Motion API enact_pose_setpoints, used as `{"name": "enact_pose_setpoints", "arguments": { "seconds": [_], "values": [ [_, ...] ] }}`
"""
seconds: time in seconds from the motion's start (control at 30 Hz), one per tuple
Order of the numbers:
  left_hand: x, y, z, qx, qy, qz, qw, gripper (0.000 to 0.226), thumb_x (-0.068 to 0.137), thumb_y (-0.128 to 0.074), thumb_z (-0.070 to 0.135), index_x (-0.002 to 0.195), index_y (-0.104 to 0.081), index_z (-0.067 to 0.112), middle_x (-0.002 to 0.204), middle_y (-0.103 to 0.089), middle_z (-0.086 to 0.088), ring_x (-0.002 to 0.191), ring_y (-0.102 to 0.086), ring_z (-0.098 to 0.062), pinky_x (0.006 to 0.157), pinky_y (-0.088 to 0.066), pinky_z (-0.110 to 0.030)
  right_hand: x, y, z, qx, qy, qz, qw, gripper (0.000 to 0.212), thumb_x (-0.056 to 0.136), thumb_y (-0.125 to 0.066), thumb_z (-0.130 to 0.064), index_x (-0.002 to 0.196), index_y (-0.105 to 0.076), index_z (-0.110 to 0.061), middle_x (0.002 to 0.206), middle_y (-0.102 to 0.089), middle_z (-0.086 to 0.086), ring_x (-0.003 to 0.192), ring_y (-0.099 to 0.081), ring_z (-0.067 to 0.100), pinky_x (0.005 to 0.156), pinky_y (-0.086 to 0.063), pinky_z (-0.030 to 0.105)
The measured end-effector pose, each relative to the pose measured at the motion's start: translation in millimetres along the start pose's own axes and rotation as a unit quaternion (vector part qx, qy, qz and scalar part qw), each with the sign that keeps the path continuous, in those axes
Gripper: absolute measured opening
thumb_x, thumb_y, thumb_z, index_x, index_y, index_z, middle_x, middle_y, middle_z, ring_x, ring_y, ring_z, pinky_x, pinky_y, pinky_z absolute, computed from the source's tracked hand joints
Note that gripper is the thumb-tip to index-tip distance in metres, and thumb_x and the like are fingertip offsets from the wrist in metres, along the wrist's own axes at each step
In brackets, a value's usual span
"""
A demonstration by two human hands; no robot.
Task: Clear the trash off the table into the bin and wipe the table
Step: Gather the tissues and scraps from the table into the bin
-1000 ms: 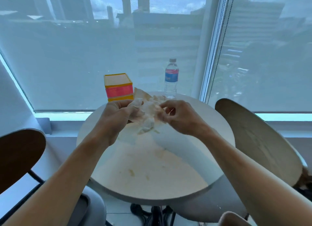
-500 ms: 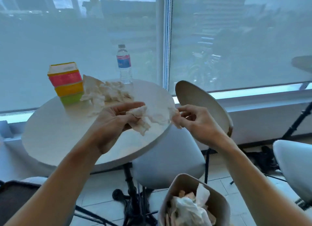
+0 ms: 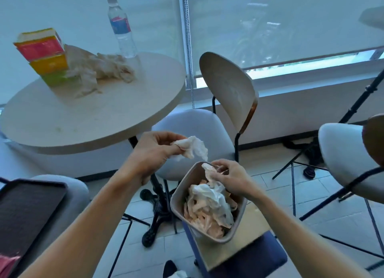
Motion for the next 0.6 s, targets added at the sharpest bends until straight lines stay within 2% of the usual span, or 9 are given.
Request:
{"name": "enact_pose_setpoints", "arguments": {
  "seconds": [0.07, 0.13, 0.23, 0.33, 0.43, 0.5, 0.6],
  "values": [
    [-4, -11, -24, -0.001, 0.033, 0.001, 0.999, 0.007, 0.075, -0.080, 0.012, 0.080, -0.077, 0.017, 0.082, -0.076, -0.006, 0.076, -0.068, -0.015, 0.075, -0.053, -0.027, 2, 7, 2, -0.007, 0.007, 0.032, 0.999, 0.045, 0.089, -0.067, -0.030, 0.133, -0.057, -0.025, 0.116, -0.063, -0.002, 0.100, -0.061, 0.012, 0.092, -0.051, 0.029],
    [-9, -23, -43, 0.000, 0.055, -0.003, 0.998, 0.011, 0.076, -0.078, 0.007, 0.081, -0.076, 0.017, 0.081, -0.076, -0.006, 0.076, -0.068, -0.015, 0.070, -0.054, -0.023, 2, 25, -6, 0.002, 0.022, 0.073, 0.997, 0.043, 0.091, -0.065, -0.030, 0.132, -0.056, -0.025, 0.119, -0.061, -0.002, 0.105, -0.058, 0.011, 0.092, -0.048, 0.027],
    [-16, -39, -65, 0.035, 0.081, -0.026, 0.996, 0.024, 0.077, -0.075, -0.002, 0.087, -0.075, 0.020, 0.091, -0.075, -0.004, 0.091, -0.069, -0.015, 0.078, -0.053, -0.020, 0, 44, -16, 0.021, 0.037, 0.083, 0.996, 0.032, 0.092, -0.064, -0.027, 0.124, -0.062, -0.024, 0.111, -0.063, -0.004, 0.101, -0.060, 0.010, 0.093, -0.051, 0.032],
    [-19, -51, -69, 0.069, 0.095, -0.081, 0.990, 0.041, 0.077, -0.071, -0.005, 0.103, -0.072, 0.027, 0.109, -0.069, 0.007, 0.099, -0.060, -0.001, 0.081, -0.046, -0.014, -2, 56, -32, 0.040, 0.059, 0.080, 0.994, 0.020, 0.093, -0.064, -0.022, 0.113, -0.067, -0.023, 0.102, -0.065, -0.003, 0.095, -0.062, 0.008, 0.090, -0.054, 0.031],
    [-16, -40, -53, 0.097, 0.069, -0.073, 0.990, 0.044, 0.080, -0.069, -0.001, 0.113, -0.070, 0.029, 0.113, -0.064, 0.010, 0.103, -0.054, 0.001, 0.084, -0.040, -0.013, -4, 62, -58, 0.047, 0.097, 0.072, 0.992, 0.017, 0.094, -0.062, -0.022, 0.111, -0.067, -0.022, 0.099, -0.065, -0.007, 0.094, -0.061, 0.006, 0.080, -0.051, 0.020],
    [-17, -29, -37, 0.087, 0.042, -0.062, 0.993, 0.038, 0.083, -0.068, 0.001, 0.106, -0.071, 0.031, 0.110, -0.068, 0.010, 0.103, -0.059, 0.001, 0.083, -0.044, -0.011, -7, 64, -78, 0.057, 0.126, 0.078, 0.987, 0.015, 0.095, -0.061, -0.022, 0.109, -0.067, -0.024, 0.098, -0.065, -0.008, 0.094, -0.061, 0.006, 0.076, -0.049, 0.018],
    [-18, -6, -2, 0.071, -0.014, -0.042, 0.997, 0.027, 0.085, -0.070, 0.008, 0.097, -0.073, 0.032, 0.104, -0.073, 0.011, 0.100, -0.065, 0.002, 0.089, -0.050, -0.019, -10, 68, -121, 0.088, 0.179, 0.092, 0.976, 0.012, 0.094, -0.061, -0.021, 0.102, -0.068, -0.028, 0.096, -0.067, -0.007, 0.092, -0.063, 0.008, 0.076, -0.051, 0.021]
  ]
}}
Point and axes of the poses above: each hand's wrist, its own x-axis towards the middle knuckle, its own y-axis out of the back of the hand, z = x × y, the point moved 9 cm from there along x, towards the middle knuckle
